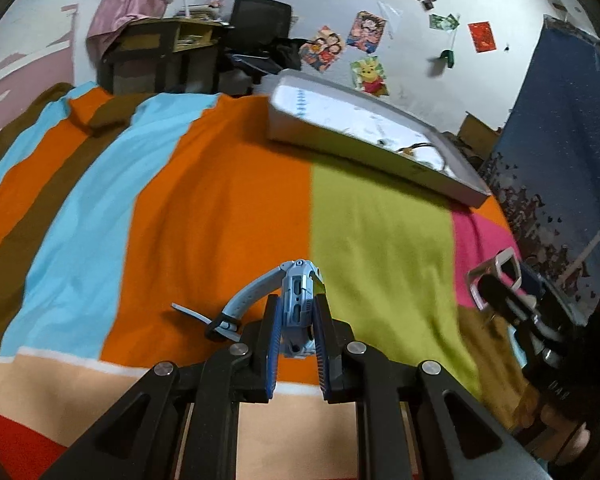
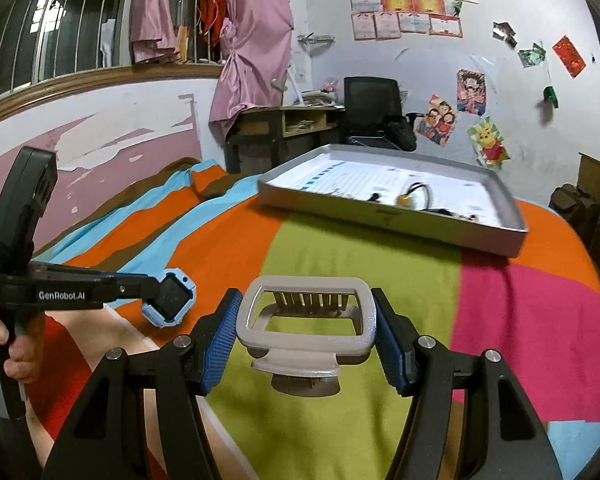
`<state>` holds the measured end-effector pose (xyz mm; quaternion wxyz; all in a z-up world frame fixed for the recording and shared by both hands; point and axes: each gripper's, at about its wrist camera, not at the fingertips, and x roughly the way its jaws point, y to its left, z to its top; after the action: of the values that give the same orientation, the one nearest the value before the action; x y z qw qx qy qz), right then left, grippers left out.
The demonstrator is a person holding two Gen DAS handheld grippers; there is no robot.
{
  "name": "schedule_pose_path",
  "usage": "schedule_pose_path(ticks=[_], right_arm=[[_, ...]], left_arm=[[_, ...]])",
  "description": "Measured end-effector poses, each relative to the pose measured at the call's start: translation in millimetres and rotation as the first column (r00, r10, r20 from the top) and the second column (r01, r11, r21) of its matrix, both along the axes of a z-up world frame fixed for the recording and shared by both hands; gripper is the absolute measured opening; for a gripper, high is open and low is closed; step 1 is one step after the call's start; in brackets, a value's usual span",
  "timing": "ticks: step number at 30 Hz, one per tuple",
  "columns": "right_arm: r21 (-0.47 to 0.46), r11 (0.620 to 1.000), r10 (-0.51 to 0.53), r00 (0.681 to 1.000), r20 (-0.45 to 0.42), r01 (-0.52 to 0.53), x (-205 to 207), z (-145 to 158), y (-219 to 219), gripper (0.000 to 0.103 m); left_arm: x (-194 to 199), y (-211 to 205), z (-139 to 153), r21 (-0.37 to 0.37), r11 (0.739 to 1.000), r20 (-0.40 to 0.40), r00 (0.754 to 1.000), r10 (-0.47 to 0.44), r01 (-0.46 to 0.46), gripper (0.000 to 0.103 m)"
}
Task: Organize jewelry
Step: 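Carry the claw clip and watch into the tray and open both tools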
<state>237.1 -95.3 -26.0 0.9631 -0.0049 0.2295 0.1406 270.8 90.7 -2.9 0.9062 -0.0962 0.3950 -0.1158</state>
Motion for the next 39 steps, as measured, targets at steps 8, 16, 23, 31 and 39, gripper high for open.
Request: schedule_pose_path(ticks=[8, 16, 23, 31, 39], right_arm=[[0.031, 0.998, -0.053, 0.998, 0.018, 0.053, 10.2, 11.0, -36.8, 0.058], [0.027, 0.997, -0.078, 0.997, 0.002, 0.078, 41.6, 6.0, -54.7, 0.058], [0.027, 0.996, -0.082, 0.997, 0.016, 0.082, 53.2, 4.4, -59.1, 0.058], [0.034, 0.991, -0.129, 0.986, 0.103, 0.126, 94.5, 49.2, -78.3, 0.058], [0.059, 0.981, -0.19, 0.981, 0.049, 0.187, 157.9, 51.7, -97.8, 0.058]], left_arm=[[25.9, -35.0, 21.1, -0.054, 0.998, 0.028, 0.999, -0.034, 0.035, 0.014], [54.1, -61.6, 10.9, -0.025, 0.997, 0.01, 0.998, -0.07, 0.07, 0.014], [54.7, -60.1, 22.5, -0.057, 0.996, 0.044, 0.997, -0.067, 0.07, 0.014], [91.6, -70.9, 75.1, -0.061, 0.995, 0.142, 0.988, -0.064, 0.074, 0.014], [157.1, -101.2, 104.1, -0.026, 0.997, 0.221, 0.973, -0.063, 0.071, 0.012]])
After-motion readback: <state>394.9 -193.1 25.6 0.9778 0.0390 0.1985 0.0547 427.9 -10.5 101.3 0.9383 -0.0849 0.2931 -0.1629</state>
